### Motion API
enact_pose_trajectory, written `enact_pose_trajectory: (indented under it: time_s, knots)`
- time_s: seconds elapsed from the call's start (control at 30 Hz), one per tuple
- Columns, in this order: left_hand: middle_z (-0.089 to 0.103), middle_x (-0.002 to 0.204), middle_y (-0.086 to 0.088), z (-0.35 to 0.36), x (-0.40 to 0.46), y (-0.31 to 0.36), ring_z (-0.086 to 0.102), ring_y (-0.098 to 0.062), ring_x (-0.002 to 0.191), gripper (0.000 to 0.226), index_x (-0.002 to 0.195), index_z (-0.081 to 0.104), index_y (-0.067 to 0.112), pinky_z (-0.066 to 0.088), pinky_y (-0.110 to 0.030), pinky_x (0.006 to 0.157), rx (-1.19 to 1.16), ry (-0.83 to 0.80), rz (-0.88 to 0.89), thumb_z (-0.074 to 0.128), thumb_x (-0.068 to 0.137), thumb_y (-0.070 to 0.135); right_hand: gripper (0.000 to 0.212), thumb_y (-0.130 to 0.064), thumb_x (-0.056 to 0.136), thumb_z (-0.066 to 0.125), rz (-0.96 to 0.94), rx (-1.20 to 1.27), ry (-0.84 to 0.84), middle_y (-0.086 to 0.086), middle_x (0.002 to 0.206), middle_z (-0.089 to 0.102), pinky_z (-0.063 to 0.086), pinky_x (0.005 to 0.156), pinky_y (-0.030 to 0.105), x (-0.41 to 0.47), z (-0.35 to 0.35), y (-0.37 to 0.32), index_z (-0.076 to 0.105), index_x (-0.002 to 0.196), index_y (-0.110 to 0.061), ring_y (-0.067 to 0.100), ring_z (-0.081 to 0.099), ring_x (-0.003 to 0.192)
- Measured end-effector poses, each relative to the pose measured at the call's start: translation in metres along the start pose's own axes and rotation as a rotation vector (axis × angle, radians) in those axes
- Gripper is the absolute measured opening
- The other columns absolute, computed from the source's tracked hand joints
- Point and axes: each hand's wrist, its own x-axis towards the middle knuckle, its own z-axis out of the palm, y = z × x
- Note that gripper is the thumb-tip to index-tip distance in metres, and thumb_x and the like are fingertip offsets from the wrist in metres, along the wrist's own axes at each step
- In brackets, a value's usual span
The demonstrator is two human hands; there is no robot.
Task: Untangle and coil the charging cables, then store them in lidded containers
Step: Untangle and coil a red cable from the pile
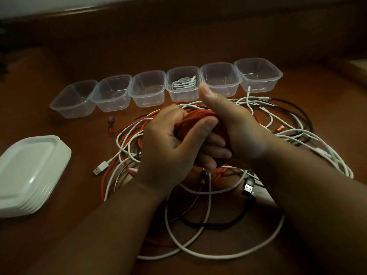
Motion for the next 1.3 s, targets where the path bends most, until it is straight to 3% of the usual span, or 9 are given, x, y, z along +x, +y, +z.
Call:
enact_pose_trajectory:
  time_s: [0.1,0.2,0.37,0.47,0.6,0.77,0.93,1.07,1.3]
  knots:
    - [0.056,0.073,-0.007,0.003,-0.002,0.003,0.057,-0.022,0.07,0.054,0.078,0.061,0.004,0.045,-0.04,0.063,0.207,0.035,0.14,0.053,0.094,0.054,0.075,-0.071,0.085,0.036,0.033,-0.057,0.178,0.009,0.039,0.039,0.04,0.049,0.025,0.002,-0.007,-0.003,0.043,0.039,-0.011,0.023,0.043,0.038]
    - [0.056,0.072,-0.006,0.004,-0.003,0.001,0.056,-0.02,0.069,0.045,0.077,0.062,0.003,0.045,-0.039,0.062,0.242,0.043,0.178,0.058,0.094,0.045,0.073,-0.072,0.079,0.039,0.033,0.017,0.159,0.007,0.041,0.042,0.039,0.051,0.026,0.006,-0.008,0.0,0.047,0.041,-0.011,0.022,0.042,0.042]
    - [0.071,0.074,-0.002,0.0,-0.002,0.01,0.072,-0.014,0.069,0.026,0.089,0.063,0.01,0.057,-0.029,0.061,-0.13,0.135,-0.07,0.059,0.095,0.035,0.059,-0.066,0.085,0.044,-0.042,0.137,0.08,0.005,0.058,0.044,0.04,0.074,0.038,0.01,-0.009,0.009,0.057,0.066,-0.012,0.022,0.047,0.061]
    - [0.072,0.073,0.008,-0.001,0.002,0.019,0.071,-0.006,0.072,0.029,0.086,0.064,0.024,0.055,-0.025,0.066,-0.247,0.323,-0.288,0.053,0.085,0.051,0.033,-0.041,0.09,0.049,-0.094,0.179,0.021,0.001,0.067,0.049,0.043,0.077,0.034,0.01,-0.003,0.011,0.056,0.089,-0.009,0.015,0.051,0.068]
    - [0.07,0.07,0.013,0.0,0.006,0.018,0.07,-0.004,0.078,0.04,0.081,0.066,0.027,0.053,-0.028,0.074,-0.309,0.441,-0.471,0.049,0.077,0.062,0.014,-0.016,0.086,0.056,-0.143,0.151,0.07,-0.004,0.072,0.06,0.041,0.086,0.039,0.014,0.006,0.017,0.054,0.094,-0.004,0.01,0.059,0.075]
    - [0.069,0.081,-0.002,0.003,0.006,0.014,0.072,-0.03,0.089,0.036,0.071,0.072,0.04,0.058,-0.049,0.089,-0.389,0.407,-0.496,0.054,0.078,0.07,0.014,-0.009,0.096,0.053,-0.181,-0.024,0.294,-0.012,0.07,0.067,0.046,0.076,0.028,0.012,0.012,0.015,0.062,0.099,-0.02,0.001,0.064,0.071]
    - [0.061,0.072,-0.001,0.001,0.003,0.008,0.062,-0.019,0.074,0.04,0.073,0.065,0.026,0.053,-0.036,0.075,-0.307,0.298,-0.359,0.052,0.086,0.062,0.016,-0.013,0.094,0.061,-0.194,-0.233,0.373,-0.013,0.081,0.072,0.053,0.072,0.019,0.01,0.009,0.009,0.066,0.097,-0.028,0.003,0.069,0.081]
    - [0.068,0.07,0.005,-0.002,-0.001,0.008,0.065,-0.006,0.068,0.029,0.086,0.066,0.023,0.051,-0.017,0.066,-0.23,0.152,-0.226,0.055,0.095,0.048,0.017,-0.008,0.088,0.066,-0.146,-0.123,0.343,-0.001,0.093,0.076,0.058,0.086,0.033,0.009,0.005,0.009,0.069,0.099,-0.02,0.016,0.072,0.094]
    - [0.069,0.073,0.006,-0.003,0.003,0.009,0.067,-0.006,0.074,0.034,0.086,0.065,0.024,0.051,-0.018,0.068,-0.303,0.226,-0.297,0.055,0.092,0.056,0.018,-0.018,0.091,0.067,-0.212,-0.238,0.423,-0.001,0.097,0.075,0.057,0.078,0.028,0.009,0.007,0.01,0.069,0.108,-0.02,0.01,0.071,0.093]
